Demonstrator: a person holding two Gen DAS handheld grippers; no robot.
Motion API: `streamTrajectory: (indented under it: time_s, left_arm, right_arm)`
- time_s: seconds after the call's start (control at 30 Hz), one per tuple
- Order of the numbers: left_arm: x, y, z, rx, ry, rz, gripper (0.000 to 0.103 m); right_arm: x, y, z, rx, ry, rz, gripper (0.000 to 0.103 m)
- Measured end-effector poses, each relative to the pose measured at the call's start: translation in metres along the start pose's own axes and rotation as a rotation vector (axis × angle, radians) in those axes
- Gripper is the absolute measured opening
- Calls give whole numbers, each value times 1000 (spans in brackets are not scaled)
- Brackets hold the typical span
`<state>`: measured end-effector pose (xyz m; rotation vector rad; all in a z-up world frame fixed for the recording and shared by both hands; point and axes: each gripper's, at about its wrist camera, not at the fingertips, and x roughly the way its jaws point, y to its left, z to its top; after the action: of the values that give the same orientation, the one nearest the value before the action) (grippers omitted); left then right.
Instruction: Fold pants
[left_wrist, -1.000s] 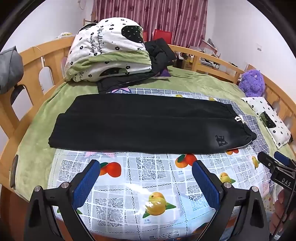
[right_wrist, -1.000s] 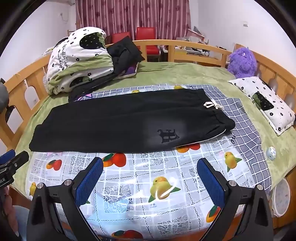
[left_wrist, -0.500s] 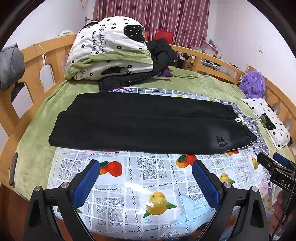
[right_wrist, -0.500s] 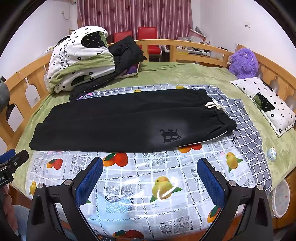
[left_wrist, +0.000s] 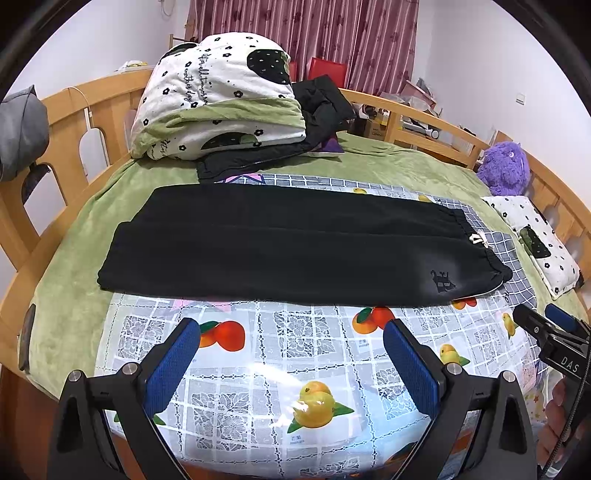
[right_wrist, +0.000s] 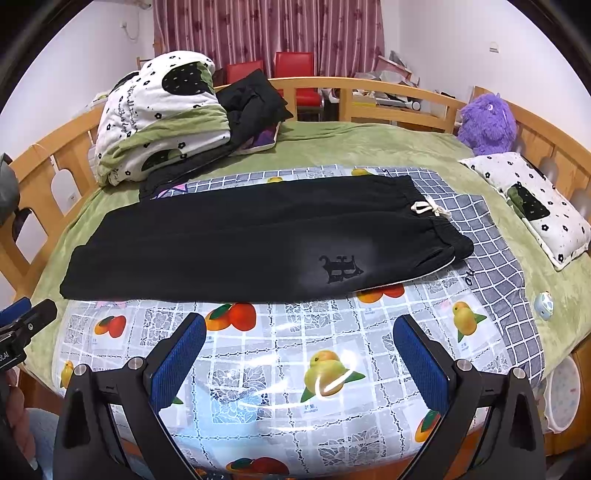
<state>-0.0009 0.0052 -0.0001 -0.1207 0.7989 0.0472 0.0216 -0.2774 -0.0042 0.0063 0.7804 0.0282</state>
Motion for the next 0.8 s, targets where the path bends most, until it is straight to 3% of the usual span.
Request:
streamTrajectory:
  time_s: [0.8]
  left_arm:
    - [0,0,0,-2,-5,-3,100]
  right_arm:
    - [0,1,1,-2,1,-1,100]
